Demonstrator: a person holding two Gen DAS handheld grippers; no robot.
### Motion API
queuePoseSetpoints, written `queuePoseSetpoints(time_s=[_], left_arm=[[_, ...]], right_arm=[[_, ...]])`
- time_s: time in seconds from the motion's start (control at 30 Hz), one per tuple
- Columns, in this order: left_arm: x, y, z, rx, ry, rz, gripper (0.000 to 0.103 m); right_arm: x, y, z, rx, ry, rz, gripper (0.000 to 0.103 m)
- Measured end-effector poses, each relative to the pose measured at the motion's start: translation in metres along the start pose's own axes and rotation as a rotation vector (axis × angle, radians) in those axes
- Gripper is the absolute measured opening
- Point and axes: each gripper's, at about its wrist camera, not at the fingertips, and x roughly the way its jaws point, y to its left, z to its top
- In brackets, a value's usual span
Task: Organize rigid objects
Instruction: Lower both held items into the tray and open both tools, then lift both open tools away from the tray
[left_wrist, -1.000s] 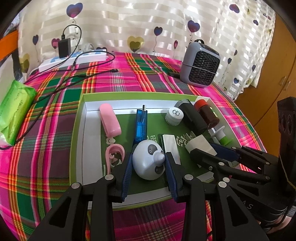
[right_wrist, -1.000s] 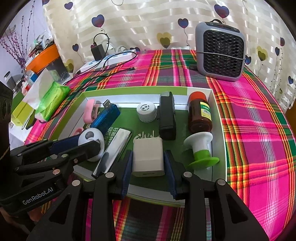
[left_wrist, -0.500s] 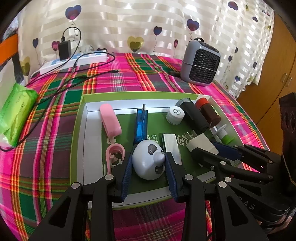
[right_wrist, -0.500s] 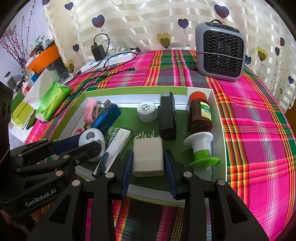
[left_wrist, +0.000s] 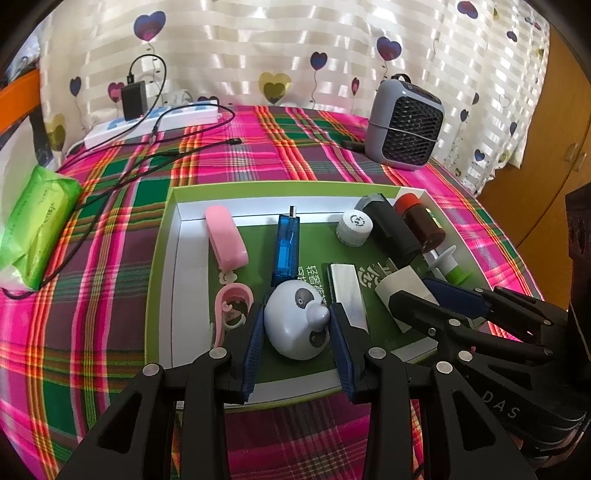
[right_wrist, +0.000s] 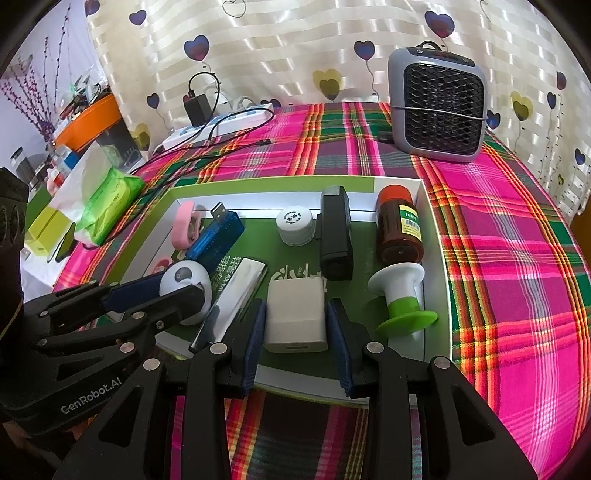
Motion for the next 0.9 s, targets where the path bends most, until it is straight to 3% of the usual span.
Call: queuePoseSetpoints(time_s=[0.2, 0.37, 0.77, 0.9], left_arm=[[-0.002, 0.001, -0.001, 0.001, -0.003, 0.01, 0.034], [-0.01, 0.001, -0.005, -0.01, -0.02, 0.018, 0.034], [-0.048, -0.012, -0.027, 0.002, -0.096, 0.112, 0.034], [-0.059, -0.012, -0.034, -0.02, -0.104, 0.109, 0.034]], right_arm=[[-0.004, 0.0, -0.002, 0.002, -0.014, 0.003, 0.036], [-0.009, 0.001, -0.004, 0.0, -0.029, 0.0, 0.042], [-0.039, 0.008, -0.019, -0.024, -0.101, -0.04, 0.042], [-0.049, 0.01, -0.026, -0.022, -0.117, -0.045, 0.042]])
